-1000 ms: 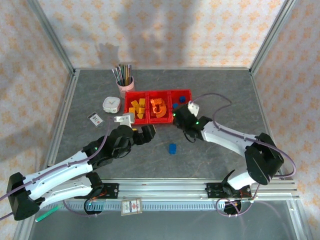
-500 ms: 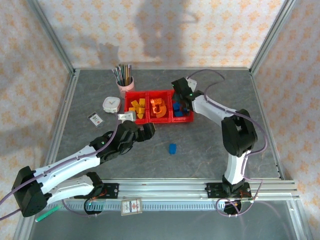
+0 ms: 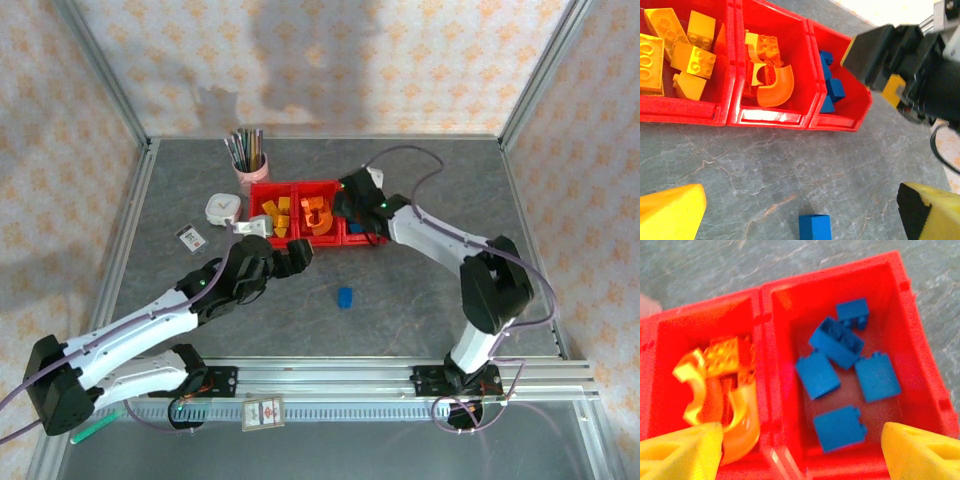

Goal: Sort the legos into containers by color
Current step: Pick up the lego from the bottom-center of the table.

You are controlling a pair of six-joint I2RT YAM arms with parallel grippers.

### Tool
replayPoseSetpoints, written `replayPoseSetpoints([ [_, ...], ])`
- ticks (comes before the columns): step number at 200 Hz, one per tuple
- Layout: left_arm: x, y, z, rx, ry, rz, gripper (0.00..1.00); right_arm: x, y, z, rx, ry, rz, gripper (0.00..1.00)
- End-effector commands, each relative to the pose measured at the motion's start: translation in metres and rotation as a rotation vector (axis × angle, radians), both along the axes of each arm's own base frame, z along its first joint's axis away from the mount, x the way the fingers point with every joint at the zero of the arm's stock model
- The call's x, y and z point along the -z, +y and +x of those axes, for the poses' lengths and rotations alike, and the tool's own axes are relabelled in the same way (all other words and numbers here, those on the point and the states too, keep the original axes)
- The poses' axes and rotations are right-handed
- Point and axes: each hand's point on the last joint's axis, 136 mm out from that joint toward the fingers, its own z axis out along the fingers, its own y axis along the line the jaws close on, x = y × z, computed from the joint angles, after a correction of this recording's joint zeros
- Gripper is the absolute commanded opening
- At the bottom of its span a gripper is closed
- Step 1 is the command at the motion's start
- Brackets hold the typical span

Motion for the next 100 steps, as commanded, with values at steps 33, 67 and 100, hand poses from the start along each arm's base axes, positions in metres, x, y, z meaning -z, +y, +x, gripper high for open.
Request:
replayPoseSetpoints([
  [33,0.005,0.015,-0.012,-0.021,0.014,-0.022,0.99,0.025,0.009,-0.082,-0.155,0.081,-0.018,0.85],
  [67,0.012,0.024,-0.021,-0.039,0.042,-0.031,0.99,0.046,0.020,-0.127,-0.214,0.130,-0.035,0.87],
  [100,0.021,0.035,-0.026,-0.074,0.047,-0.036,0.99,0.064,0.041,-0.165,-0.308,0.161,-0.036,0.88],
])
